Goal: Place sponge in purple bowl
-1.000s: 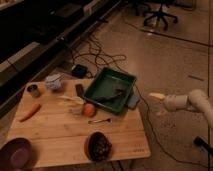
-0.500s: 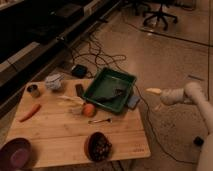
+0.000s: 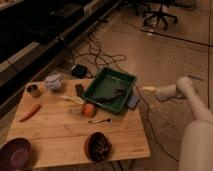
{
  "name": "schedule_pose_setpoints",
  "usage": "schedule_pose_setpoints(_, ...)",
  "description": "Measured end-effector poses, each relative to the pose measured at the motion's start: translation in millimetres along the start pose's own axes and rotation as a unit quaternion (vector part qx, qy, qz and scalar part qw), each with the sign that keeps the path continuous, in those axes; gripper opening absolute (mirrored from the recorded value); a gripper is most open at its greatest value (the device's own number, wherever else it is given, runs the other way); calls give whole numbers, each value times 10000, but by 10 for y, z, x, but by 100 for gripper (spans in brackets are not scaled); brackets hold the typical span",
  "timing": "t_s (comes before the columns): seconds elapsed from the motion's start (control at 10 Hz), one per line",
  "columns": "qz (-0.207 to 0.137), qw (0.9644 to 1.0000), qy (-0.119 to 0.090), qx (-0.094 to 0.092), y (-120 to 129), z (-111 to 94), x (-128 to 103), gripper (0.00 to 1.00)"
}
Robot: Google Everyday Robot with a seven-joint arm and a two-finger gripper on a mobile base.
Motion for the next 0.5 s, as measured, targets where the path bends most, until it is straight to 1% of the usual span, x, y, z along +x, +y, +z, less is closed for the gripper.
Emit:
schedule_pose_setpoints(0.1,-10,10000,-56,-19,-31,73,-23,80)
schedule_pose_setpoints(0.5,0,10000,-40,-22,-14,47,-15,80)
